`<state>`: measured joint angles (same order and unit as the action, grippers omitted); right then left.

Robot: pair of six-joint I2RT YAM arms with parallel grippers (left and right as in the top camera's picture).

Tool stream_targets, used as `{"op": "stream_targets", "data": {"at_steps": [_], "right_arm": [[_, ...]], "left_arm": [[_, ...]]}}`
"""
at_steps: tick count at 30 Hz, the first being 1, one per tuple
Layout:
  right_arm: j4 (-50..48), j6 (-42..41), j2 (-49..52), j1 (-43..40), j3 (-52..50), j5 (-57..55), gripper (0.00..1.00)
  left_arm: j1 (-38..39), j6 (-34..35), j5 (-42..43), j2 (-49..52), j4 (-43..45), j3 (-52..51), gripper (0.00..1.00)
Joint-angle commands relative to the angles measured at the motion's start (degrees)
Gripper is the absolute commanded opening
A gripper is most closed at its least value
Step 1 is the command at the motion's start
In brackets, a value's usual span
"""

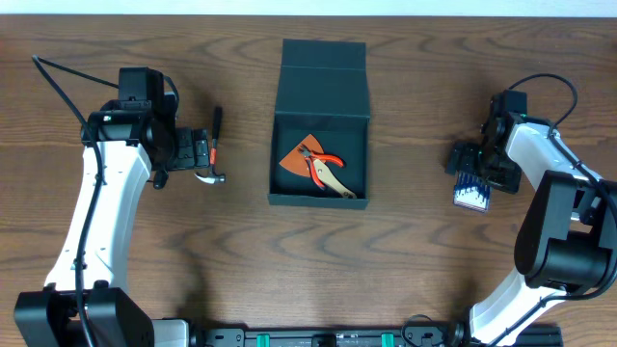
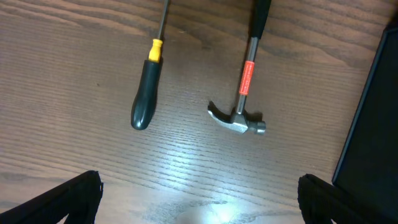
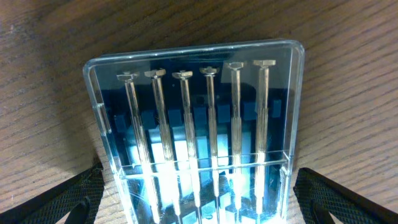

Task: Pack container
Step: 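Move the right gripper over the clear screwdriver case and grasp it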

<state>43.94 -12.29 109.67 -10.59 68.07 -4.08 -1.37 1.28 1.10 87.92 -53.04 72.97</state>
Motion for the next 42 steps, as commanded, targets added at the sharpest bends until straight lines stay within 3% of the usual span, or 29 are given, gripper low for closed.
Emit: {"op": "stream_targets", "data": {"at_steps": [1,23,31,42], "right_arm": [[-0.3,1.3,0.3,0.1,-0.1,-0.6,0.99],[-0.6,1.2,3.8,0.1,-0.1,-0.4,0.99],[-0.1,1.2,3.8,0.1,-0.1,-0.4,0.83],[1.2,1.2,3.8,0.1,0.5,-0.4,0.82]], "left_arm": [[0.2,0.0,-0.3,0.1,-0.6,1.4,0.99],[0.2,0.0,-0.3,0.1,-0.7,1.4,0.99],[0.2,0.0,-0.3,0.1,-0.8,1.4,0.99],[0.2,0.0,-0.3,0.1,-0.8,1.4,0.99]]}}
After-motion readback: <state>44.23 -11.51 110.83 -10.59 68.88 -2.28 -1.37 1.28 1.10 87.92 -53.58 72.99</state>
